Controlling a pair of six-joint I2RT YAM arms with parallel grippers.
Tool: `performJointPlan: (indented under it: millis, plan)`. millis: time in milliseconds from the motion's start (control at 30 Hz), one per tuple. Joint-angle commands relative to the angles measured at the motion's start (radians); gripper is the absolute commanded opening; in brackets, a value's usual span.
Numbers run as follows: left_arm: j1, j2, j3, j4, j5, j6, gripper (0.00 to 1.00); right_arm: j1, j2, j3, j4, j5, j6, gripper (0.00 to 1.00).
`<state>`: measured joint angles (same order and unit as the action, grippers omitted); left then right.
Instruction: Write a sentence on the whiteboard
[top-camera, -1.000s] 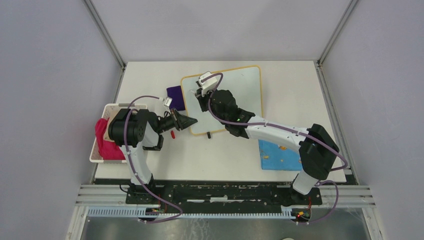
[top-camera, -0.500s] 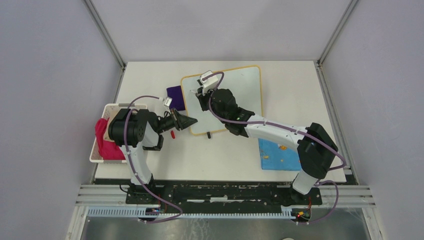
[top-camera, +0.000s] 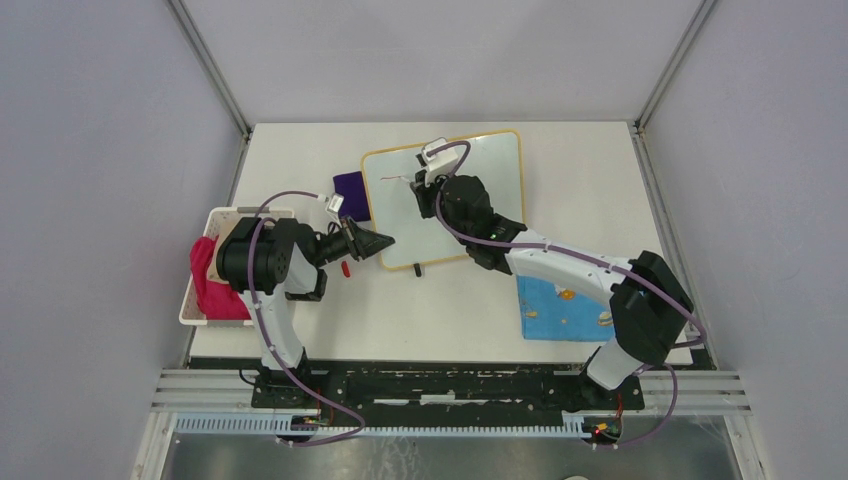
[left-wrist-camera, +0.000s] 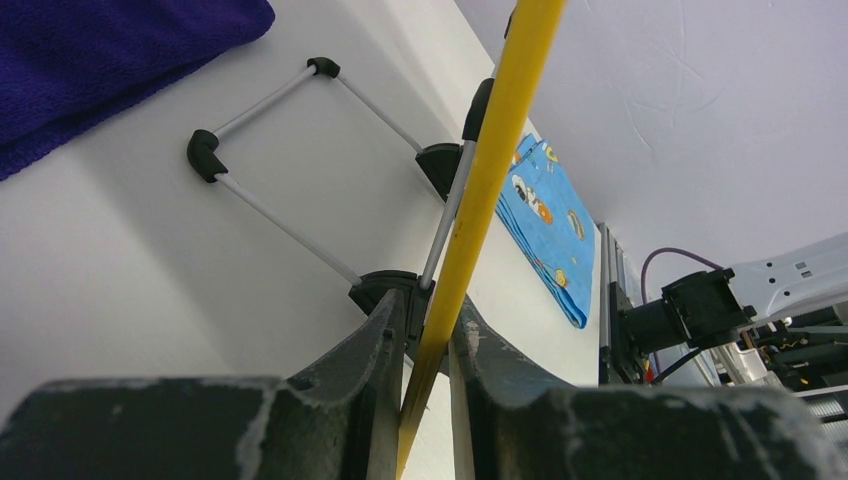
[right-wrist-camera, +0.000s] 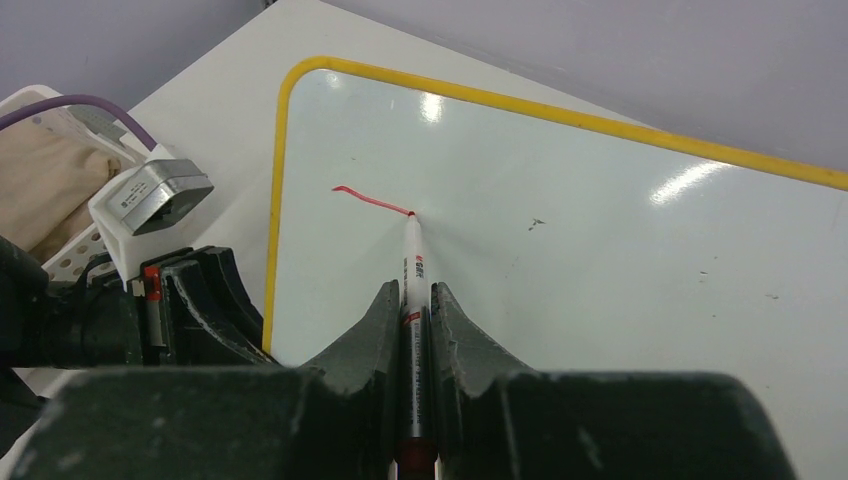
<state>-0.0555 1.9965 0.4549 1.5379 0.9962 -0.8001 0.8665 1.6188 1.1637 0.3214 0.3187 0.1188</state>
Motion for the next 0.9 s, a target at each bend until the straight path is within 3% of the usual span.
performJointPlan:
  millis: [0,300,867]
  plan:
    - [0.013,0.03,0.004,0.158,-0.055,-0.011,0.02,-0.03,-0.045,-0.035,0.02,0.026,-0.001,0.0]
    - [0.014,0.03,0.002,0.159,-0.055,-0.011,0.02,0.004,-0.097,-0.065,0.123,-0.102,-0.02,0.0]
    - [0.013,0.032,0.004,0.158,-0.053,-0.013,0.02,0.008,-0.006,0.014,0.04,-0.073,-0.013,0.0]
